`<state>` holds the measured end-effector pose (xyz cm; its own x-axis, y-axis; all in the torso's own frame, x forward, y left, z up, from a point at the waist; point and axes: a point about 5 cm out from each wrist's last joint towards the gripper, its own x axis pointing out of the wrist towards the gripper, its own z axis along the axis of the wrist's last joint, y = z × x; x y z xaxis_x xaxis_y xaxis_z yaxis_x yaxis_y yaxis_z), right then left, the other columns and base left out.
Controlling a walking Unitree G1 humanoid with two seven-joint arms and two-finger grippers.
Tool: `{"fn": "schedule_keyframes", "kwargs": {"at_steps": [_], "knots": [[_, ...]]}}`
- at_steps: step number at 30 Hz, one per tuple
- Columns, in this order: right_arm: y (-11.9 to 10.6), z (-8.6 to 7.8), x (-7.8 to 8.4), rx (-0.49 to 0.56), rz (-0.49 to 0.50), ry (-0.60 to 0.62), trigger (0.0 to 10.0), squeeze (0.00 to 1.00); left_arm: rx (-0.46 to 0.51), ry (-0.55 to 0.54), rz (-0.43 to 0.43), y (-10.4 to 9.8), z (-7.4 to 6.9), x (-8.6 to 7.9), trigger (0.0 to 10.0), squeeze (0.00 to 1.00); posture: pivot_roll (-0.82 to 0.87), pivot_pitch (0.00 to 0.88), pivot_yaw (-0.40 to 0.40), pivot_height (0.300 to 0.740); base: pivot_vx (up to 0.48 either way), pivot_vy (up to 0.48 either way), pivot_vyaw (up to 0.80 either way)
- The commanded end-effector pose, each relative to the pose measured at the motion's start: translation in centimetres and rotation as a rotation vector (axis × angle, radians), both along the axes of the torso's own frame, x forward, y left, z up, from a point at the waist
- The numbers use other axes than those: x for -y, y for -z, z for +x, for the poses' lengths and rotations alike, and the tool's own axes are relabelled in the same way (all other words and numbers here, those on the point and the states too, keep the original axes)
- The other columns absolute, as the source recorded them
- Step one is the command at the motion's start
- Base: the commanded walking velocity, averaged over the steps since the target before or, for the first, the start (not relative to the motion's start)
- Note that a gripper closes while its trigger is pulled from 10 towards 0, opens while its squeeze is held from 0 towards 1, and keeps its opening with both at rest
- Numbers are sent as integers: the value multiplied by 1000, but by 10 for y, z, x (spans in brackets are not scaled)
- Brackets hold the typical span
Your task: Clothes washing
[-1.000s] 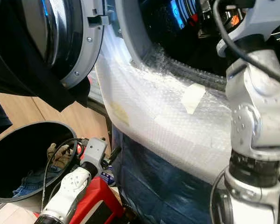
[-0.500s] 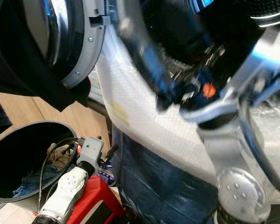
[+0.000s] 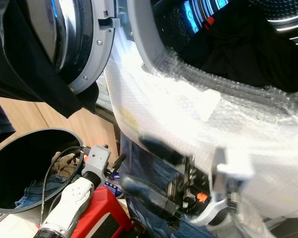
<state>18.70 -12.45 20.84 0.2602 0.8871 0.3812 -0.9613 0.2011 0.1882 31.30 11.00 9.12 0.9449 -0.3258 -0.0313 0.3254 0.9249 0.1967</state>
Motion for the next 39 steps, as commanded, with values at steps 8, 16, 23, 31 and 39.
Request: {"fn": "schedule_keyframes", "kwargs": {"at_steps": [8, 16, 23, 31, 39], "knots": [[138, -1, 43, -443, -350, 297, 10000, 0, -158, 153, 106, 35, -15, 3, 10000, 0, -70, 97, 5, 740, 0, 0, 0], [202, -18, 78, -713, -413, 520, 10000, 0, -298, 242, 159, 68, -29, 3, 10000, 0, -81, 88, 13, 740, 0, 0, 0], [260, -30, 95, -916, -621, 782, 10000, 0, -510, 323, 183, 102, -46, 6, 10000, 0, -77, 73, 19, 740, 0, 0, 0], [294, -44, 110, -1177, -786, 1148, 10000, 0, -754, 198, 139, 136, -69, 4, 10000, 0, -64, 29, 15, 740, 0, 0, 0], [294, -40, 120, -1244, -802, 1368, 10000, 0, -853, 79, 124, 152, -86, -10, 10000, 0, -57, 48, 12, 740, 0, 0, 0]]}}
